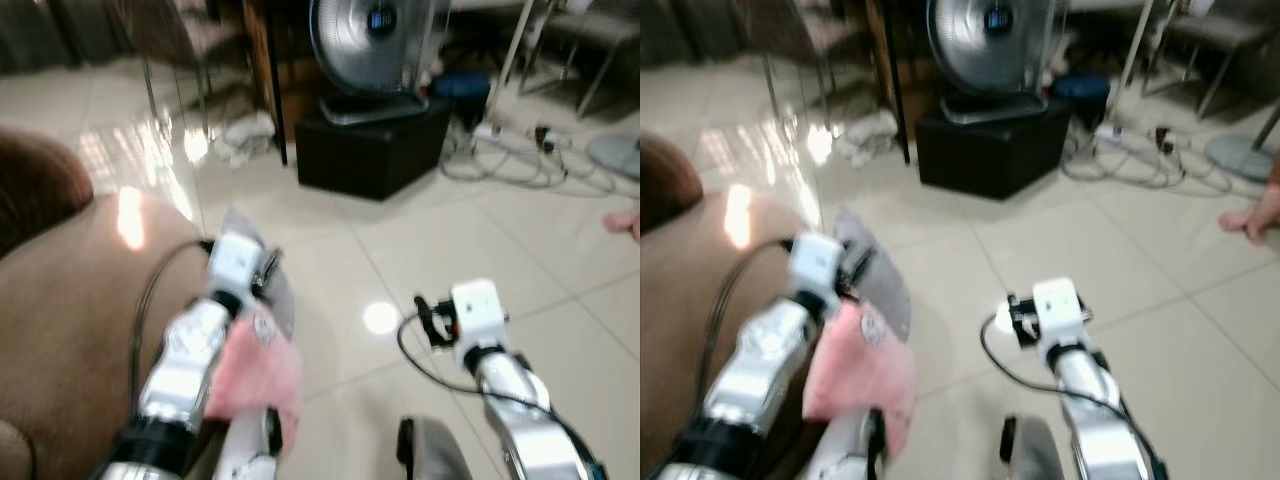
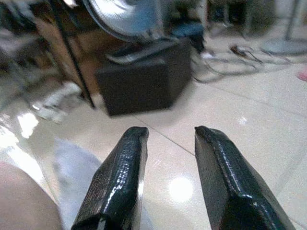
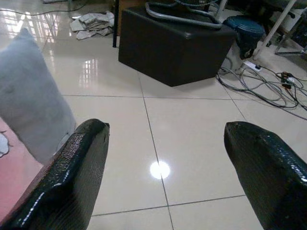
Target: Move the pillow to the sofa from floor
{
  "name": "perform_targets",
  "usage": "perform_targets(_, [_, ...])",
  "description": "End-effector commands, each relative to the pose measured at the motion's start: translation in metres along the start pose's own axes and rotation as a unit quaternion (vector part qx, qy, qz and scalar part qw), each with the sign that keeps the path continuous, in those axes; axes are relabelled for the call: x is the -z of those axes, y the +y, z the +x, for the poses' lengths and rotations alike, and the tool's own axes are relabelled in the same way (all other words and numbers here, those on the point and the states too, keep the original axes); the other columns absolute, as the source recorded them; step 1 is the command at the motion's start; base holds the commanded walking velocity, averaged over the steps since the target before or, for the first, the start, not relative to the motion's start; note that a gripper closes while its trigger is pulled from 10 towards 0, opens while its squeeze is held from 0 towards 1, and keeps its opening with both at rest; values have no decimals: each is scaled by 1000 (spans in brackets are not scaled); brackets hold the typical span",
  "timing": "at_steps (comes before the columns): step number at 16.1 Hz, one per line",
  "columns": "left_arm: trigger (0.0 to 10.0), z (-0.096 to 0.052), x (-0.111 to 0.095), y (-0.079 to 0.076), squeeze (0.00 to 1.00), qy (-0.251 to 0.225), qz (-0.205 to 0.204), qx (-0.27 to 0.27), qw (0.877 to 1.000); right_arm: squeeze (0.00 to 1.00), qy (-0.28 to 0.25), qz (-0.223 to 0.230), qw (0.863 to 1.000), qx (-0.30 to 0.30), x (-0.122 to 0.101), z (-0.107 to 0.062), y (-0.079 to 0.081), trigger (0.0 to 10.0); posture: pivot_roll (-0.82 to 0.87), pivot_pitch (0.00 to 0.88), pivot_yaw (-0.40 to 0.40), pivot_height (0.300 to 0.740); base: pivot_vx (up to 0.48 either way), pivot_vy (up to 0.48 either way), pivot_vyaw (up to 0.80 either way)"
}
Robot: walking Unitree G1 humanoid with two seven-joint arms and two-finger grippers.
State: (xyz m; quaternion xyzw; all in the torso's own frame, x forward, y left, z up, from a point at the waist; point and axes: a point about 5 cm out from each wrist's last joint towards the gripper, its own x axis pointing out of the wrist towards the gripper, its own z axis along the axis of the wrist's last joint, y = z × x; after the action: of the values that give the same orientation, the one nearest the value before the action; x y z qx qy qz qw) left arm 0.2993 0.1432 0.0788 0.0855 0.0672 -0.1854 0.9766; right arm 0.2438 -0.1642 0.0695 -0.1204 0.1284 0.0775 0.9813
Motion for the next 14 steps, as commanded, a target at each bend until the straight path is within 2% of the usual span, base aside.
perform_targets(1, [10000,1,18,1,0,58,13,10,998,0,6,3,999,-33,1,1,10,10000,-73,1,38,600,0,0,0])
perform_targets(2, [10000,4,34,-1,0,111,26,19,993,0,10,-2,998,-57,1,2,15,10000,-72,7,37,600,0,0,0])
perform_targets(3, [10000,10,45,0,0,146,19,6,989,0,18,-10,996,-82,2,2,21,10000,-75,21,40,600,0,0,0])
perform_targets(5, [10000,12,52,3,0,170,2,-26,985,0,26,-15,995,-91,5,-1,25,10000,-86,43,46,590,0,0,0])
perform_targets(8, [10000,16,51,11,0,161,-34,-83,983,0,33,-10,995,-92,9,-11,27,10000,-103,77,55,550,0,0,0])
perform_targets(12, [10000,16,54,17,0,159,-32,-112,980,0,43,-9,994,-100,13,-22,31,10000,-116,114,60,520,0,0,0])
perform_targets(13, [10000,11,61,21,631,173,-33,-133,975,0,44,-20,993,-106,13,-26,32,10000,-129,141,54,520,0,0,0])
perform_targets(14, [10000,9,63,23,631,178,-32,-141,973,0,43,-21,993,-106,12,-27,32,10000,-129,141,54,520,0,0,0])
